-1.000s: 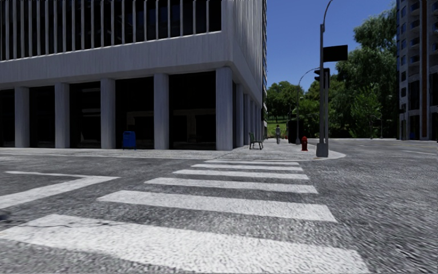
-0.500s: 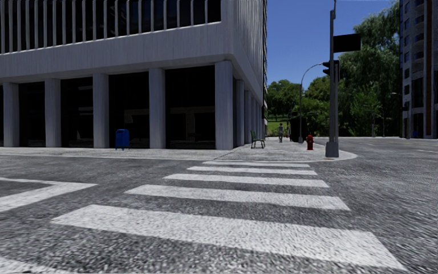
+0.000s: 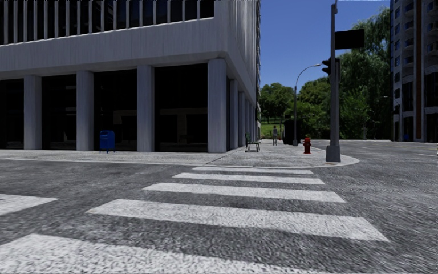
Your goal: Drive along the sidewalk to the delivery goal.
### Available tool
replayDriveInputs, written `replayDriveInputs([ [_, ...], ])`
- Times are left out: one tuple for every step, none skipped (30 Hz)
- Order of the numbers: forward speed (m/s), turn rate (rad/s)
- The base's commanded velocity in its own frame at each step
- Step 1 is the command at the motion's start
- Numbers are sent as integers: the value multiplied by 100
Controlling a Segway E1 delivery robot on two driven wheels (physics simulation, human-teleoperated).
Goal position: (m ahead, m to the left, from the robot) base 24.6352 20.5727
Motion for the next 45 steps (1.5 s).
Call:
replayDriveInputs([
  [133, -29],
  [152, -31],
  [200, -31],
  [200, -31],
  [200, -32],
  [200, -32],
  [200, -32],
  [200, -32],
  [200, -32],
  [200, -32],
  [200, -32],
  [200, -33],
  [200, -33],
  [200, -33],
  [200, -34],
  [200, -34],
  [200, -34],
  [200, -34],
  [200, -34],
  [200, -34],
  [200, -34],
  [200, -34],
  [200, -34],
  [200, -34],
  [200, -34],
  [200, -34],
  [200, -34],
  [200, -34],
  [200, -34],
  [200, -34],
  [200, -34],
  [200, -31],
  [200, -31],
  [200, -8],
  [200, 0],
  [200, 0],
  [200, 0],
  [200, 0],
  [200, 0],
  [200, 0],
  [200, 0],
  [200, 0],
  [200, 0],
  [200, 0],
  [200, 0],
])
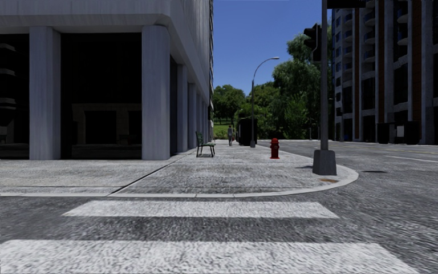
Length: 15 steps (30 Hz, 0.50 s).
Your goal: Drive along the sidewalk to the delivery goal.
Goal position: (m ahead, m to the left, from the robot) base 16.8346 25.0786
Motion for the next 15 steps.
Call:
replayDriveInputs([
  [200, 0],
  [200, 0],
  [200, 0],
  [200, 0],
  [200, 0],
  [200, 0],
  [200, 0],
  [200, 0],
  [200, 0],
  [200, 0],
  [200, 0],
  [200, 0],
  [200, 0],
  [200, 0],
  [200, 0],
])
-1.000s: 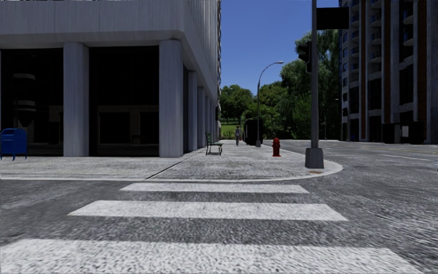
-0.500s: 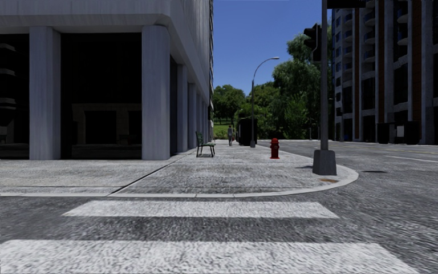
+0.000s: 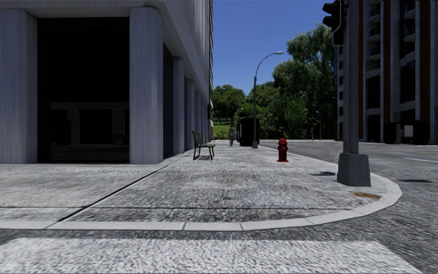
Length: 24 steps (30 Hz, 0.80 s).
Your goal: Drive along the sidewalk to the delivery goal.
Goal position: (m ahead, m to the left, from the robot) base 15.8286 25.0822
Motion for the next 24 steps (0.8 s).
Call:
replayDriveInputs([
  [200, 0],
  [200, 0],
  [200, 6],
  [200, 18],
  [200, 22],
  [200, 24],
  [200, 24],
  [200, 25],
  [200, 30],
  [200, 34],
  [200, 34],
  [200, 37],
  [200, 38],
  [200, 39],
  [199, 39],
  [199, 39],
  [193, 39],
  [191, 39],
  [189, 39],
  [189, 39],
  [185, 39],
  [181, 39],
  [181, 39],
  [180, 39],
])
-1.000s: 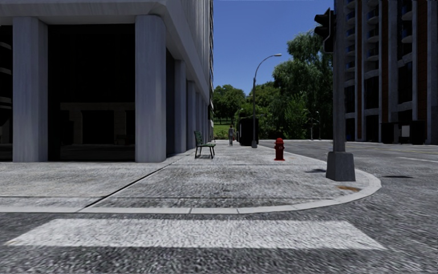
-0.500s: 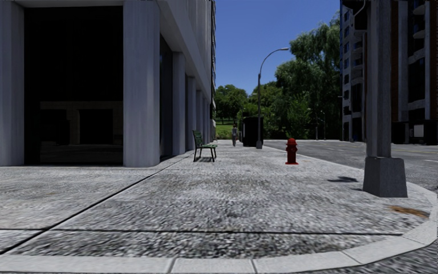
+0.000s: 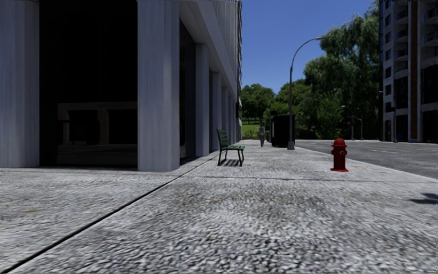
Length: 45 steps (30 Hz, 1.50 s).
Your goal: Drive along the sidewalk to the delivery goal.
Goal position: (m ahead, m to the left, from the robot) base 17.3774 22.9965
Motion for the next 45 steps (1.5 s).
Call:
replayDriveInputs([
  [180, 39],
  [179, 39],
  [179, 39],
  [178, 39],
  [178, 39],
  [176, 39],
  [176, 39],
  [175, 39],
  [174, 41],
  [174, 41],
  [173, 44],
  [171, 46],
  [168, 49],
  [168, 49],
  [166, 49],
  [162, 50],
  [160, 50],
  [157, 59],
  [157, 60],
  [157, 60],
  [157, 60],
  [156, 60],
  [156, 60],
  [156, 60],
  [156, 60],
  [156, 60],
  [156, 61],
  [156, 62],
  [156, 63],
  [156, 63],
  [156, 65],
  [156, 66],
  [156, 68],
  [156, 68],
  [156, 69],
  [156, 70],
  [156, 71],
  [156, 71],
  [156, 71],
  [156, 71],
  [155, 71],
  [155, 71],
  [155, 71],
  [155, 71],
  [155, 71],
])
